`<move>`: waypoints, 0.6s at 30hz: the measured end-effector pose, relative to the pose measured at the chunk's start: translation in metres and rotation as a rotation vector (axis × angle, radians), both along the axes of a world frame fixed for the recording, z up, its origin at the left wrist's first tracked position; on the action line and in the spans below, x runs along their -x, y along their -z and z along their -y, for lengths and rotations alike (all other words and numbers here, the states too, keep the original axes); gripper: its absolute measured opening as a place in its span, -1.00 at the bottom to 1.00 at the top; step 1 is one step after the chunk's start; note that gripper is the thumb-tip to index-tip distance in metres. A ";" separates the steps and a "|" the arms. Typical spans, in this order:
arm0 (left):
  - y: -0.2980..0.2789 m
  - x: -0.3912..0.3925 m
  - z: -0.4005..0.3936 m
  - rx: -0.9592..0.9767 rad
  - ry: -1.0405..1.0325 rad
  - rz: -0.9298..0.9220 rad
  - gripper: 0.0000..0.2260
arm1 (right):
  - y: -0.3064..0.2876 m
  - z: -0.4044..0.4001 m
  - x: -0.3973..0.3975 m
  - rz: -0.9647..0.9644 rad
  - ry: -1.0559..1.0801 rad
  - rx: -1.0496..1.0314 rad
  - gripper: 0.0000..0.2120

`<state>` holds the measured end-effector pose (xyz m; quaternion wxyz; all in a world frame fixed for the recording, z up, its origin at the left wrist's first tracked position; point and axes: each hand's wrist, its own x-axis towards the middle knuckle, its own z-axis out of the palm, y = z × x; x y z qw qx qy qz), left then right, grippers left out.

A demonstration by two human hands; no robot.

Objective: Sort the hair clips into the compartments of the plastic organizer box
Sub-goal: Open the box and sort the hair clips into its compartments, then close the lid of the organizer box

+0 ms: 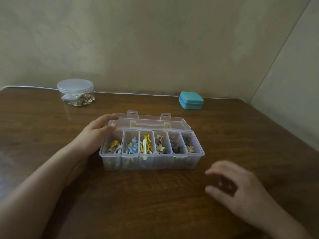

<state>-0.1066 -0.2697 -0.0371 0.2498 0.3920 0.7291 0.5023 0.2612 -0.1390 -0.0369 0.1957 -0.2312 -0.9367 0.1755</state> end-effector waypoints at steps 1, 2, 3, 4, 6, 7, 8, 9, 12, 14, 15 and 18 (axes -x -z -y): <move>0.000 0.000 0.000 -0.002 -0.003 0.007 -0.59 | 0.008 0.002 -0.004 0.072 -0.033 0.005 -0.72; -0.001 0.000 0.000 -0.005 -0.003 0.013 -0.60 | 0.014 0.003 -0.006 0.112 -0.070 0.012 -0.78; -0.001 -0.001 0.001 -0.008 -0.003 0.018 -0.61 | 0.015 0.005 -0.005 0.104 -0.092 0.009 -0.84; -0.001 -0.002 0.001 -0.011 -0.001 0.018 -0.64 | 0.012 0.005 -0.002 0.045 -0.093 -0.013 -0.87; 0.000 -0.002 0.001 -0.014 0.000 0.011 -0.72 | -0.003 0.002 0.007 -0.137 -0.064 -0.088 -0.87; 0.000 -0.002 0.000 -0.019 -0.003 0.008 -0.73 | -0.014 -0.002 0.013 -0.239 -0.036 -0.098 -0.87; 0.001 -0.002 -0.001 -0.025 -0.007 0.008 -0.73 | -0.026 -0.004 0.020 -0.322 -0.008 -0.098 -0.88; 0.000 -0.003 -0.002 -0.028 -0.012 0.011 -0.72 | -0.036 -0.008 0.029 -0.369 0.021 -0.089 -0.88; -0.002 -0.007 -0.004 -0.044 -0.019 0.017 -0.68 | -0.048 -0.020 0.057 -0.310 0.058 -0.023 -0.84; -0.003 -0.008 -0.002 -0.039 -0.024 0.021 -0.64 | -0.039 -0.026 0.069 -0.141 0.055 0.001 -0.82; -0.003 -0.008 -0.002 -0.037 -0.032 0.020 -0.61 | -0.034 -0.028 0.071 -0.098 0.060 0.013 -0.82; -0.005 -0.008 -0.002 -0.043 -0.040 0.032 -0.51 | -0.026 -0.035 0.074 -0.303 0.133 0.214 -0.83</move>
